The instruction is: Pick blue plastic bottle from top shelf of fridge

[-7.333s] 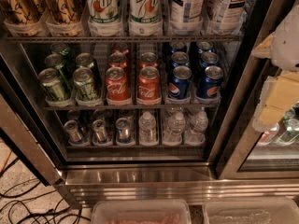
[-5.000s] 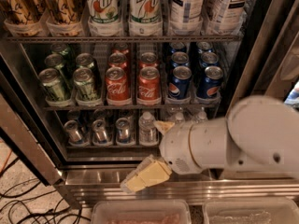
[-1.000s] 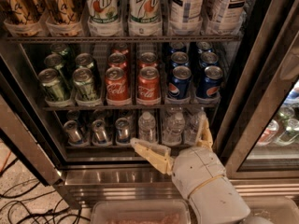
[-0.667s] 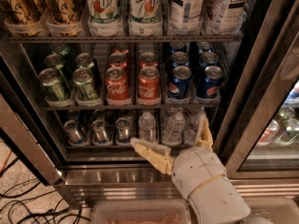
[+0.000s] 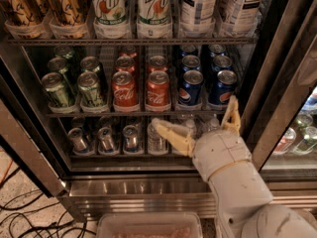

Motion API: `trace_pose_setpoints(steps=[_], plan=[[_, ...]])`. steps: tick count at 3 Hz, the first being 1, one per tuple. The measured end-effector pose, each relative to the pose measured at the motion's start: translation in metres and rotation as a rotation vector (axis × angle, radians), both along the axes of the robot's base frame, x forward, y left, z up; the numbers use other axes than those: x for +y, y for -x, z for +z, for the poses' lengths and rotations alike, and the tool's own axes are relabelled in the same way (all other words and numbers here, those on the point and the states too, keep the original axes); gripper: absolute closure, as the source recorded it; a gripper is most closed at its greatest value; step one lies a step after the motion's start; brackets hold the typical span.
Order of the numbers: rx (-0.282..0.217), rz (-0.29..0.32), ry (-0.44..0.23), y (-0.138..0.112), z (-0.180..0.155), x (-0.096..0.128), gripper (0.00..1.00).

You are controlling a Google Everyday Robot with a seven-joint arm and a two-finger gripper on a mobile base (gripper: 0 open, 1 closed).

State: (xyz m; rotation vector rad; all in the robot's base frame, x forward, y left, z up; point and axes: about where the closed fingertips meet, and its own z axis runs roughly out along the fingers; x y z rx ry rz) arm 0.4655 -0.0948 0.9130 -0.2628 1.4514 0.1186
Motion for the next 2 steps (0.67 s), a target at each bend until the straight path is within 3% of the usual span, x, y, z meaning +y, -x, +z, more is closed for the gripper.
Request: trace_pose_setpoints(steps=[1,2], plan=[[-0.053,-0.070,0.028,-0.014,0.025,-0.023,0.00],[-0.073,-0.096,0.006,-0.028,0.065,-0.058,0.00]])
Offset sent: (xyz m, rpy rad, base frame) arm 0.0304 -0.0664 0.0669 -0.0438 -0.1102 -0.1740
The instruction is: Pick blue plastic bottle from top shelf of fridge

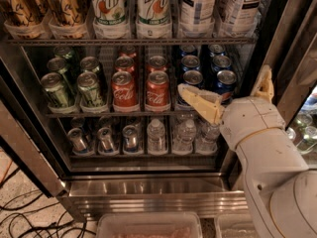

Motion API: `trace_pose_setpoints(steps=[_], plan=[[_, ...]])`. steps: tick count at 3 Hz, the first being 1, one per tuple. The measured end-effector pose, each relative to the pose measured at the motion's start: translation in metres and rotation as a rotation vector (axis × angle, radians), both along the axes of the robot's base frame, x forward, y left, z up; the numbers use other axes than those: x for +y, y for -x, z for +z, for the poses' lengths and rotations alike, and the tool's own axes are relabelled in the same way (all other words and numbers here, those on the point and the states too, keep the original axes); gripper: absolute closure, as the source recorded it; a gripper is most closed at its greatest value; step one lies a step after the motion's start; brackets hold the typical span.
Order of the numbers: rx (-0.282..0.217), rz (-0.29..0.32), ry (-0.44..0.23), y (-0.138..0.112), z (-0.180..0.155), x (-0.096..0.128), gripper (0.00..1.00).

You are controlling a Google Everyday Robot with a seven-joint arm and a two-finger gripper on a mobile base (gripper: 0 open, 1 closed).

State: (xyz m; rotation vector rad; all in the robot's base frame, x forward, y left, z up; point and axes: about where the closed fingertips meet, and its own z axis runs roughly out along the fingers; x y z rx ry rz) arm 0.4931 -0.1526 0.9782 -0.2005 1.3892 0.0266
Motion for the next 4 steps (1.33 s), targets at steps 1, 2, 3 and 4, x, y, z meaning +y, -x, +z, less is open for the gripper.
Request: trace_pose_setpoints(steps=[1,2,3,4], plan=[[-0.002,-0.007,0.008,-0.001,0.000,0.001,0.00],[-0.019,-0.066,0.039,-0.009,0.010,-0.007,0.00],[-0.024,-0.142,0.057,-0.017,0.027,-0.022,0.00],[-0.003,-0.175,0.045,-0.017,0.039,-0.034,0.00]])
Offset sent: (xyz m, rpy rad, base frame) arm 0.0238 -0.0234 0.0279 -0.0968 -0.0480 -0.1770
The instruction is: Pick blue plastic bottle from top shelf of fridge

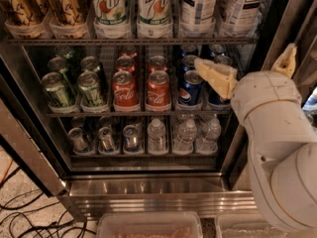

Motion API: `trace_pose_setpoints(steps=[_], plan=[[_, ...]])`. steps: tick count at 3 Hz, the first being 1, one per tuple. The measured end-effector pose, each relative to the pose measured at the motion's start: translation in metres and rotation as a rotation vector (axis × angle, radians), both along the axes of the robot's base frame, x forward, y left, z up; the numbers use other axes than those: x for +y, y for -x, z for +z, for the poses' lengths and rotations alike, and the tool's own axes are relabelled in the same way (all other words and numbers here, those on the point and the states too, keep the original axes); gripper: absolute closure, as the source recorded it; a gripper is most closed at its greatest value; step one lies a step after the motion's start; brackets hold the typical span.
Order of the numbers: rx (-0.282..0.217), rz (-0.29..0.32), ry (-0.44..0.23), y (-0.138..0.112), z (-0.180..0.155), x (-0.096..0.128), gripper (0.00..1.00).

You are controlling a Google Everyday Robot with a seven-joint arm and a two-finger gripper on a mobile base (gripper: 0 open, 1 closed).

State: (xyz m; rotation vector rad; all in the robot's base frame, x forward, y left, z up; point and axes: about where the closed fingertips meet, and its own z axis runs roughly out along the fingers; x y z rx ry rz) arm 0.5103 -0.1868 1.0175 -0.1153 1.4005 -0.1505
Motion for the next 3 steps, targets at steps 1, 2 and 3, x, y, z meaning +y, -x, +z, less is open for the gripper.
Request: trace_pose_setpoints(steps=[1,2,3], plan=[[0.009,0.021,-0.028,0.001,0.007,-0.004,0.00],[0.010,0.051,-0.041,0.001,0.014,-0.007,0.00],[0.021,0.115,0.016,0.000,0.023,0.006,0.00]])
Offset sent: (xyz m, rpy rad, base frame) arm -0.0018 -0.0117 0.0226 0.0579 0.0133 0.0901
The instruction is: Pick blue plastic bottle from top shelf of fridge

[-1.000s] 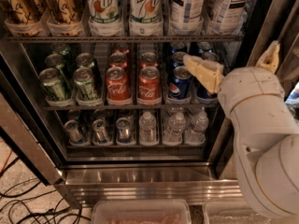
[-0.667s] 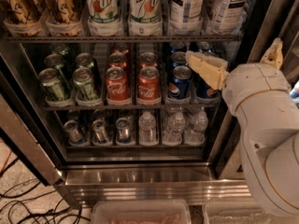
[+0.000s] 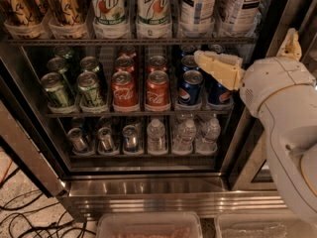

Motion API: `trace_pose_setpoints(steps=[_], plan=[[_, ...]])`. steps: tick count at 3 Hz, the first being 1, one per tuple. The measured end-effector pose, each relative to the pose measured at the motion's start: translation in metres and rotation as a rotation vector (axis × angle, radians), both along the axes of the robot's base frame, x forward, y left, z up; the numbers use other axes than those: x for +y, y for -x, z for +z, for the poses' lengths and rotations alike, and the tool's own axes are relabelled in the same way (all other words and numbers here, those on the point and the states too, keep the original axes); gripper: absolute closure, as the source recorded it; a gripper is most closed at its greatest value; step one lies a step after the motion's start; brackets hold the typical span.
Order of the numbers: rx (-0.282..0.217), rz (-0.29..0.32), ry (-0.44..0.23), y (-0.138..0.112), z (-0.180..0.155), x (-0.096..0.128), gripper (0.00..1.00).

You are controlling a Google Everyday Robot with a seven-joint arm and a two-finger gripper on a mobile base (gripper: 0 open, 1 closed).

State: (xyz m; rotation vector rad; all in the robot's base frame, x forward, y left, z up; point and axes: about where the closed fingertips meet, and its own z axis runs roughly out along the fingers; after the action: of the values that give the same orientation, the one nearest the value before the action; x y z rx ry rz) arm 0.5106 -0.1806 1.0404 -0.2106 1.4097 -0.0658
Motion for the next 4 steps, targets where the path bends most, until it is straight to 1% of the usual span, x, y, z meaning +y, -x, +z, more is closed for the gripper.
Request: trace_pose_setpoints(steps=[2,4], plan=[[-0.001,0.004,-0.011,0.000,0.001,0.001,0.00],[-0.034,-0.012,-0.079,-0.007,0.013,0.013,0.00]])
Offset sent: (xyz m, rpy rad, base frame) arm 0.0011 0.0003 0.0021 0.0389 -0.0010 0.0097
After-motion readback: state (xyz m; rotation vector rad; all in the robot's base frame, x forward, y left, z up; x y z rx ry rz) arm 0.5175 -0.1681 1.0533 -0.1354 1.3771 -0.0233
